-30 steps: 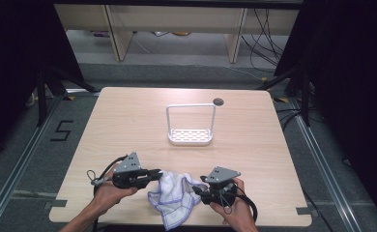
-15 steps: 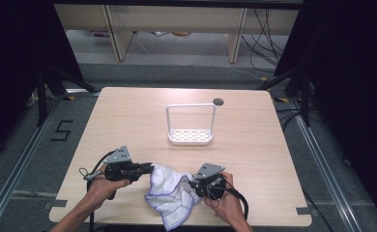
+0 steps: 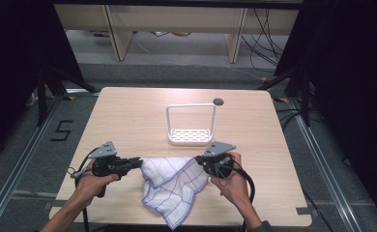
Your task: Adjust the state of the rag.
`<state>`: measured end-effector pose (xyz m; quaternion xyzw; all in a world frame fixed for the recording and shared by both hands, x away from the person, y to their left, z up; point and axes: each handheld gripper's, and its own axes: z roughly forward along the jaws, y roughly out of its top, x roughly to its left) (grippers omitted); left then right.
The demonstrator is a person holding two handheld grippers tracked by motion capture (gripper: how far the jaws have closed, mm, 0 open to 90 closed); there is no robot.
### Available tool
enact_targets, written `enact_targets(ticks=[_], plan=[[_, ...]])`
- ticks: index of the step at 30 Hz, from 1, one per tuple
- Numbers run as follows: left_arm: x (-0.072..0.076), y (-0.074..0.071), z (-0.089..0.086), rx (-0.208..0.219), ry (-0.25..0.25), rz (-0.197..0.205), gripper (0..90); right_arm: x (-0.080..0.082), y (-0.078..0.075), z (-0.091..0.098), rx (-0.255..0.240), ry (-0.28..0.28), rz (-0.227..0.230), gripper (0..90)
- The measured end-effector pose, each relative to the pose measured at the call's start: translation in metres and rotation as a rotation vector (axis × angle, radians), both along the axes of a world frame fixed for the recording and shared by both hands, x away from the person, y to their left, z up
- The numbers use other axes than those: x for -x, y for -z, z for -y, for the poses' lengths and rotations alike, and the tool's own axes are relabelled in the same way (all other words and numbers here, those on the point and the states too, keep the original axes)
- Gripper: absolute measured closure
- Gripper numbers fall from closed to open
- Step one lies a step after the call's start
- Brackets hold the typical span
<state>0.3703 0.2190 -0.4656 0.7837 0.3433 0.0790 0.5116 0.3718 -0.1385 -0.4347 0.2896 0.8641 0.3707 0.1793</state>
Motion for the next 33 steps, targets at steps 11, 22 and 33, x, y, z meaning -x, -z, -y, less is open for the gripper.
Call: enact_targets(ticks=[11,22,33], plan=[[-0.021,0.033,-0.012,-0.063,-0.075,-0.09,80.3,-0.055,0.049,-0.039,0.066,0.048,-0.066,77.4],[0.004,-0.007,-0.01,-0.06,-0.077,-0.001,42.4,-0.028,0.027,0.018,0.044,0.163,-0.06,52.3],[0.026,0.003,0.058,-0.197,0.129,0.038,34.1,-0.026,0.046,0.039,0.01,0.204,-0.171,50.1]])
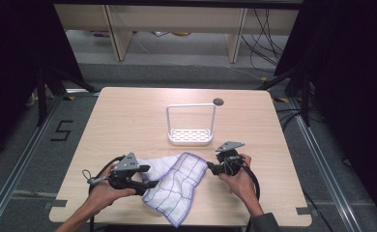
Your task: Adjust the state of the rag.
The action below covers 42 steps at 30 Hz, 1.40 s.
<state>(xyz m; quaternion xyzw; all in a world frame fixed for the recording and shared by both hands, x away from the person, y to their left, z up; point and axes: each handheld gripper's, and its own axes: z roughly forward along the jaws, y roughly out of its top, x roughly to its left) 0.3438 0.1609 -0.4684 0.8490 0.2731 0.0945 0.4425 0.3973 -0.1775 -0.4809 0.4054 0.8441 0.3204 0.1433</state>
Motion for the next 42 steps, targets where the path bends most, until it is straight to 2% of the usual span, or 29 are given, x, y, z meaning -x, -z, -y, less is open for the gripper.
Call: enact_targets(ticks=[1,2,3,4,5,7,8,9,10,11,12,14,15,17,18,20,22,23,24,26,28,29,32,33,34,35,40,41,42], plan=[[0.0,0.001,0.002,-0.016,0.006,0.007,33.7,0.001,0.001,-0.002,-0.014,0.013,0.007,50.1],[0.0,0.002,0.005,-0.042,0.002,0.019,33.5,0.0,0.0,-0.002,0.004,-0.004,-0.001,50.0],[0.001,0.002,0.005,-0.093,0.008,0.036,33.9,0.0,0.0,-0.002,0.01,-0.023,0.011,49.9],[0.001,0.002,0.005,-0.093,0.008,0.036,35.1,0.0,0.0,-0.002,0.01,-0.023,0.011,49.9],[0.002,0.003,0.009,-0.14,0.024,0.072,35.1,0.0,0.001,-0.002,0.0,-0.013,0.007,49.9],[0.002,0.004,0.013,-0.184,0.035,0.1,42.4,0.002,-0.001,-0.004,-0.014,-0.003,-0.006,49.4],[0.001,0.007,0.018,-0.241,0.041,0.139,44.9,0.001,0.0,-0.004,-0.002,-0.02,0.001,49.0],[-0.001,0.008,0.02,-0.26,0.051,0.159,48.6,0.003,0.0,-0.006,-0.013,-0.005,-0.015,48.9],[-0.004,0.009,0.022,-0.285,0.07,0.171,55.3,0.002,0.001,-0.006,-0.006,-0.017,0.001,49.0],[-0.004,0.009,0.022,-0.285,0.07,0.171,59.8,0.002,0.0,-0.007,-0.005,-0.018,-0.001,49.0],[-0.008,0.009,0.024,-0.308,0.082,0.182,69.2,0.002,0.001,-0.007,-0.008,-0.016,0.003,48.9],[-0.011,0.009,0.025,-0.301,0.073,0.177,80.8,0.002,0.0,-0.007,-0.009,-0.018,0.003,49.0],[-0.019,0.007,0.023,-0.27,0.063,0.176,87.9,0.003,-0.001,-0.007,-0.012,-0.012,-0.01,49.0],[-0.027,0.001,0.018,-0.254,0.047,0.185,89.2,0.003,-0.001,-0.006,-0.016,-0.016,-0.01,49.1],[-0.027,0.001,0.018,-0.254,0.047,0.185,89.3,0.002,0.001,-0.006,-0.023,-0.01,0.014,49.1],[-0.039,-0.008,0.01,-0.18,0.007,0.172,89.3,0.001,-0.001,-0.004,-0.016,-0.025,-0.007,49.1],[-0.045,-0.011,0.007,-0.16,-0.007,0.171,89.3,0.002,-0.001,-0.005,-0.028,-0.01,-0.008,49.1],[-0.059,-0.017,0.002,-0.13,-0.022,0.151,89.3,0.002,-0.001,-0.005,-0.032,-0.005,-0.013,49.1],[-0.059,-0.017,0.002,-0.13,-0.022,0.151,89.3,0.002,-0.001,-0.005,-0.032,-0.005,-0.013,49.1],[-0.08,-0.019,-0.001,-0.106,-0.071,0.149,89.3,0.001,-0.001,-0.005,-0.03,-0.011,-0.003,49.1],[-0.087,-0.018,-0.002,-0.101,-0.086,0.149,89.3,0.001,0.0,-0.005,-0.03,-0.018,0.007,49.2],[-0.102,-0.015,-0.002,-0.107,-0.104,0.127,89.3,0.001,-0.001,-0.004,-0.037,-0.014,0.008,49.6],[-0.113,-0.013,-0.003,-0.115,-0.126,0.116,89.2,0.001,-0.002,-0.003,-0.036,-0.015,0.001,49.6],[-0.125,-0.01,-0.008,-0.11,-0.159,0.103,89.2,0.001,-0.003,-0.002,-0.034,-0.019,0.02,49.6],[-0.125,-0.01,-0.008,-0.11,-0.159,0.103,89.2,0.003,-0.004,-0.003,-0.047,-0.013,0.013,49.6],[-0.136,-0.006,-0.013,-0.091,-0.182,0.072,89.2,0.004,-0.006,-0.004,-0.063,-0.013,-0.002,49.6],[-0.147,0.004,-0.018,-0.109,-0.212,0.052,85.1,0.015,-0.012,-0.012,-0.067,-0.039,0.013,49.2],[-0.149,0.009,-0.023,-0.085,-0.225,0.026,83.3,0.026,-0.017,-0.018,-0.08,-0.059,0.012,49.1],[-0.149,0.009,-0.023,-0.085,-0.225,0.026,80.5,0.026,-0.017,-0.018,-0.08,-0.059,0.012,49.1]])
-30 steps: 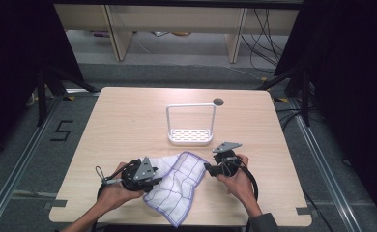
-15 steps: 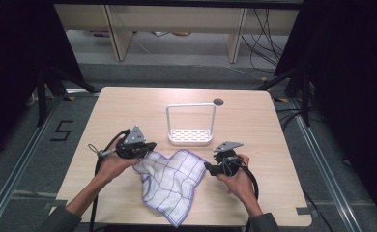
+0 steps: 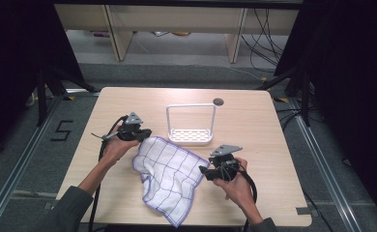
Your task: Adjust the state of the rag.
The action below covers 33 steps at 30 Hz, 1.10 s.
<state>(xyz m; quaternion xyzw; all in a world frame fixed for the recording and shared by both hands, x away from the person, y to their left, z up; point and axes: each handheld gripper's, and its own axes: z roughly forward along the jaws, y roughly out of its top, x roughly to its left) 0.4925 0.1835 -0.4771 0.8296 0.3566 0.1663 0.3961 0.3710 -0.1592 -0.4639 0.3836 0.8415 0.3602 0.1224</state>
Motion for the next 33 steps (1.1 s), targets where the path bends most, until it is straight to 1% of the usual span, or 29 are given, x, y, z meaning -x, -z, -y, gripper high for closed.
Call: enact_targets(ticks=[1,2,3,4,5,6,7,8,9,10,11,12,13,15,16,17,18,19,20,21,22,23,24,25,26,27,29,30,33], plan=[[0.0,0.002,-0.006,0.043,-0.017,-0.018,74.1,0.011,-0.004,-0.004,-0.001,-0.018,0.003,48.8],[0.001,0.002,-0.01,0.07,-0.024,-0.028,71.9,0.016,-0.004,-0.006,-0.001,-0.034,0.021,48.8],[0.003,0.001,-0.012,0.086,-0.029,-0.029,69.5,0.023,-0.005,-0.008,-0.008,-0.047,0.014,48.7],[0.003,0.001,-0.012,0.086,-0.029,-0.029,66.8,0.027,-0.004,-0.01,-0.005,-0.058,0.021,48.6],[0.008,-0.001,-0.019,0.114,-0.049,-0.033,61.3,0.035,-0.004,-0.013,-0.01,-0.075,0.015,48.5],[0.008,-0.001,-0.019,0.114,-0.049,-0.033,57.9,0.035,-0.004,-0.013,-0.01,-0.075,0.015,48.5],[0.013,-0.003,-0.023,0.149,-0.074,-0.032,55.0,0.048,-0.001,-0.021,-0.024,-0.108,0.021,48.4],[0.02,-0.005,-0.031,0.14,-0.071,-0.026,53.7,0.053,-0.002,-0.023,-0.023,-0.124,0.013,48.4],[0.024,-0.006,-0.033,0.157,-0.081,-0.033,51.5,0.058,-0.001,-0.027,-0.021,-0.141,0.007,48.3],[0.024,-0.006,-0.033,0.157,-0.081,-0.033,49.0,0.058,-0.001,-0.027,-0.021,-0.141,0.007,48.3],[0.029,-0.008,-0.038,0.175,-0.092,-0.046,45.8,0.066,0.0,-0.033,-0.002,-0.176,-0.001,48.1],[0.034,-0.008,-0.041,0.206,-0.104,-0.039,46.0,0.07,0.001,-0.036,-0.001,-0.181,-0.013,48.1],[0.038,-0.01,-0.045,0.211,-0.103,-0.04,45.8,0.074,0.003,-0.04,-0.017,-0.186,-0.018,48.1],[0.052,-0.012,-0.052,0.211,-0.099,-0.039,45.2,0.078,0.005,-0.044,-0.013,-0.205,-0.01,48.1],[0.057,-0.012,-0.053,0.215,-0.095,-0.051,44.7,0.08,0.005,-0.046,-0.007,-0.211,-0.026,48.1],[0.057,-0.012,-0.053,0.215,-0.095,-0.051,43.9,0.08,0.005,-0.046,-0.007,-0.211,-0.026,48.1],[0.068,-0.011,-0.055,0.225,-0.093,-0.063,43.0,0.085,0.01,-0.053,-0.012,-0.227,-0.039,48.1],[0.071,-0.011,-0.056,0.223,-0.091,-0.067,42.4,0.085,0.012,-0.055,-0.01,-0.241,-0.024,48.2],[0.071,-0.011,-0.056,0.223,-0.091,-0.067,42.0,0.085,0.012,-0.055,-0.01,-0.241,-0.024,48.2],[0.08,-0.008,-0.057,0.218,-0.085,-0.072,41.3,0.089,0.016,-0.06,-0.003,-0.26,-0.039,48.2],[0.08,-0.008,-0.057,0.218,-0.085,-0.072,40.5,0.089,0.019,-0.063,-0.004,-0.272,-0.025,48.2],[0.087,-0.005,-0.058,0.216,-0.092,-0.075,39.5,0.091,0.022,-0.065,-0.002,-0.273,-0.039,48.4],[0.09,-0.003,-0.06,0.211,-0.095,-0.076,38.8,0.092,0.023,-0.066,0.011,-0.278,-0.046,48.5],[0.09,-0.003,-0.06,0.211,-0.095,-0.076,38.1,0.093,0.026,-0.07,0.015,-0.293,-0.026,48.5],[0.093,-0.002,-0.061,0.21,-0.093,-0.083,38.1,0.093,0.026,-0.07,0.015,-0.293,-0.026,48.5],[0.096,0.0,-0.063,0.211,-0.099,-0.08,37.8,0.095,0.027,-0.071,0.027,-0.294,-0.043,48.5],[0.102,0.003,-0.065,0.213,-0.099,-0.085,36.9,0.098,0.032,-0.077,0.05,-0.298,-0.025,48.6],[0.104,0.004,-0.065,0.213,-0.1,-0.09,36.5,0.098,0.032,-0.078,0.06,-0.305,-0.032,48.9],[0.109,0.005,-0.066,0.212,-0.093,-0.094,35.9,0.098,0.036,-0.08,0.107,-0.318,0.01,52.1]])
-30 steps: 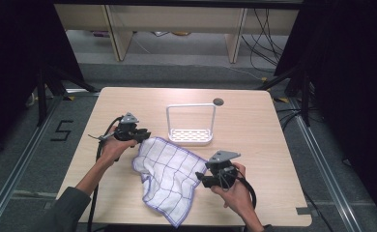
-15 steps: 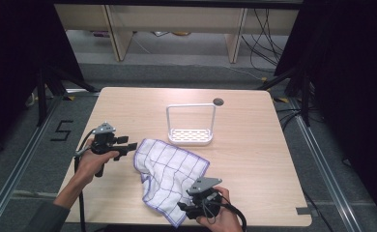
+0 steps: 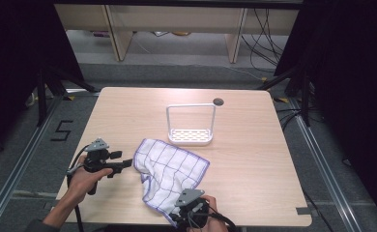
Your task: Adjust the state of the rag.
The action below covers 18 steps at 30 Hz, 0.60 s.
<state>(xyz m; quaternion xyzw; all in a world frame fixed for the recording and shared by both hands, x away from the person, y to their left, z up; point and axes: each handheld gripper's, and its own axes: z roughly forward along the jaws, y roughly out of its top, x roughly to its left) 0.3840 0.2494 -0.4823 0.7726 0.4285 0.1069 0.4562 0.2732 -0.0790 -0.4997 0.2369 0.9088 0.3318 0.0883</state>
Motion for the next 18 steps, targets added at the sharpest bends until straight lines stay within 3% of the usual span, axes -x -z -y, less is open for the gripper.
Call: enact_targets(ticks=[1,2,3,4,6,9,12,15,17,18], plan=[[0.001,0.0,-0.001,-0.002,0.003,-0.002,35.8,0.0,0.004,-0.001,0.007,-0.005,0.032,56.7],[0.003,0.001,-0.001,-0.003,-0.003,0.002,35.7,0.0,0.004,-0.002,0.009,-0.019,0.018,62.7],[0.006,0.001,-0.003,-0.007,0.004,-0.002,35.3,-0.001,0.006,0.001,0.026,-0.032,0.045,72.7],[0.006,0.001,-0.003,-0.007,0.004,-0.002,35.0,-0.001,0.006,0.001,0.026,-0.032,0.045,72.7],[0.011,0.001,-0.006,0.007,0.005,-0.003,34.9,-0.003,0.005,0.006,0.028,-0.039,0.032,84.6],[0.019,0.0,-0.007,0.019,0.02,-0.007,36.2,-0.007,0.0,0.02,0.029,-0.02,0.012,87.5],[0.03,0.0,-0.001,0.009,0.07,-0.021,37.3,-0.011,-0.008,0.038,0.026,0.015,0.019,87.6],[0.041,0.005,0.012,-0.012,0.122,-0.04,38.6,-0.011,-0.012,0.054,-0.007,0.033,0.022,87.5],[0.044,0.008,0.018,0.0,0.14,-0.058,40.0,-0.01,-0.013,0.058,0.0,0.039,0.019,87.5],[0.049,0.013,0.028,-0.021,0.169,-0.08,40.7,-0.008,-0.012,0.066,-0.023,0.078,0.006,87.4]])
